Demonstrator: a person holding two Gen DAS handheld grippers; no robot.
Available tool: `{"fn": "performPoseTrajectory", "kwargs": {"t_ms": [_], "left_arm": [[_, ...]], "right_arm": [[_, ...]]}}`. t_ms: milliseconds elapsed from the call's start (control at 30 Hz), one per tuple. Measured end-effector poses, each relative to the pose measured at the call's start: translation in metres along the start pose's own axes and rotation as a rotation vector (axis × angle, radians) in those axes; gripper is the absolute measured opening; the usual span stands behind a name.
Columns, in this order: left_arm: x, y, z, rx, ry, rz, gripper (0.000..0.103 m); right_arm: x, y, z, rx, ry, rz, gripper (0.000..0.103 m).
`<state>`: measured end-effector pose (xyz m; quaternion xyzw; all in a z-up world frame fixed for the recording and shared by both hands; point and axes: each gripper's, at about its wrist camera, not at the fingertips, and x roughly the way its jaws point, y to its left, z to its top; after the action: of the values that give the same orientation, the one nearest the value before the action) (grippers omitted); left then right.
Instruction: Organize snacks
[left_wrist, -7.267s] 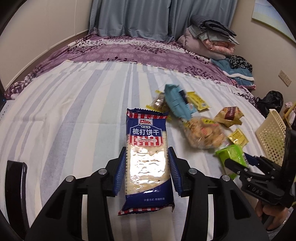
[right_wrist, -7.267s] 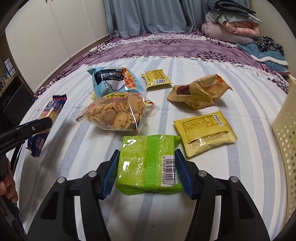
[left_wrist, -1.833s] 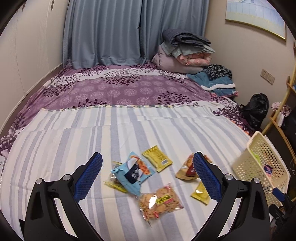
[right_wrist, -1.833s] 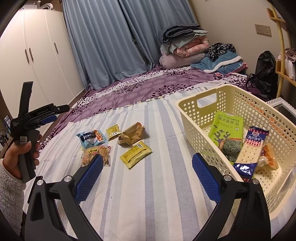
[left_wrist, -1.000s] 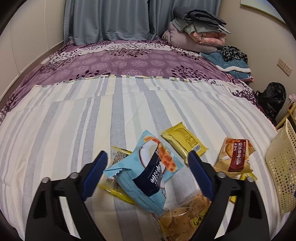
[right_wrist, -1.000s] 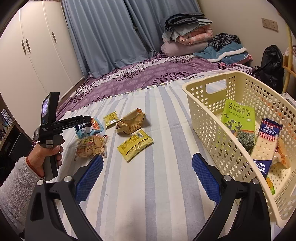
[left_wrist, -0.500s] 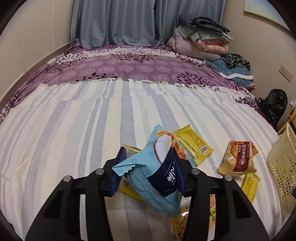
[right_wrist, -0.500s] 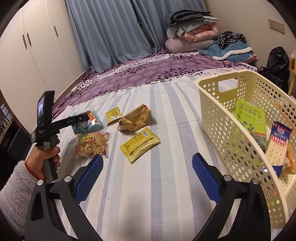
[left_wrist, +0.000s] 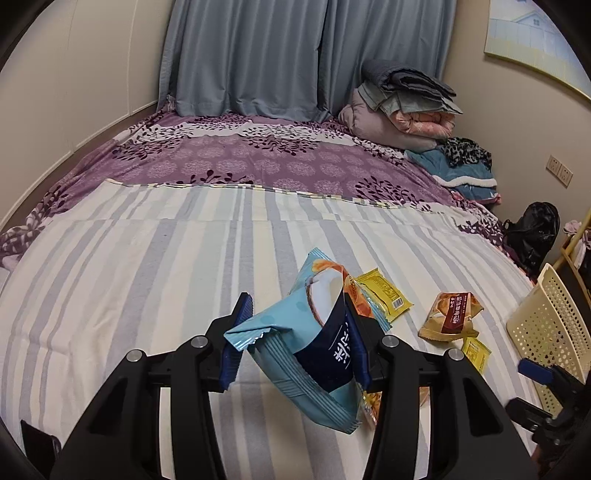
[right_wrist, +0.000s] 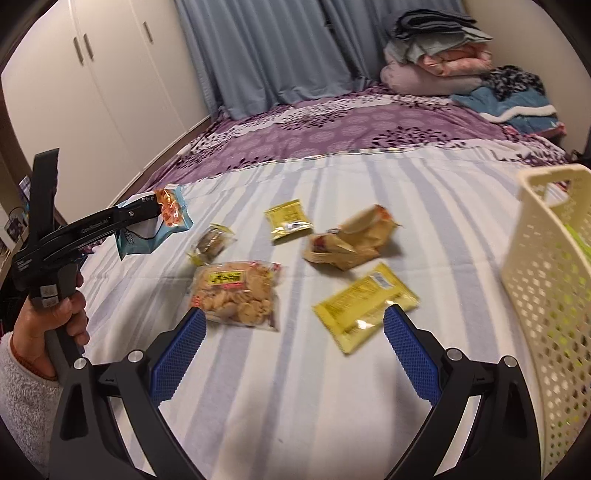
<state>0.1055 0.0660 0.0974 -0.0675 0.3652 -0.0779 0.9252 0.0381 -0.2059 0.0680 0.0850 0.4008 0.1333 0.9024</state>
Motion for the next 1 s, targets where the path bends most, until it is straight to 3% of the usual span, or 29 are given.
{"fn": "performPoseTrajectory", "kwargs": {"t_ms": [233, 433, 633, 1000], "left_arm": [[-0.018, 0.022, -0.008, -0.042, -0.009, 0.001, 0.049], [-0.028, 0.038, -0.015, -0.073, -0.011, 0.01, 0.049], [-0.034, 0.049, -0.02, -0.096, -0.012, 0.01, 0.049], [-0.037, 0.046, -0.019, -0.096, -0.016, -0.006, 0.049]], "right_arm": [[0.048, 0.045, 0.013, -0.083, 0.063, 0.05, 0.096], [0.089, 0.069, 0.014, -0.147, 0.133, 0.021, 0.096], [0.112, 0.069, 0.012, -0.165, 0.172, -0.046, 0.098], [0.122, 0.073, 0.012, -0.204, 0.176, -0.08, 0.098]]}}
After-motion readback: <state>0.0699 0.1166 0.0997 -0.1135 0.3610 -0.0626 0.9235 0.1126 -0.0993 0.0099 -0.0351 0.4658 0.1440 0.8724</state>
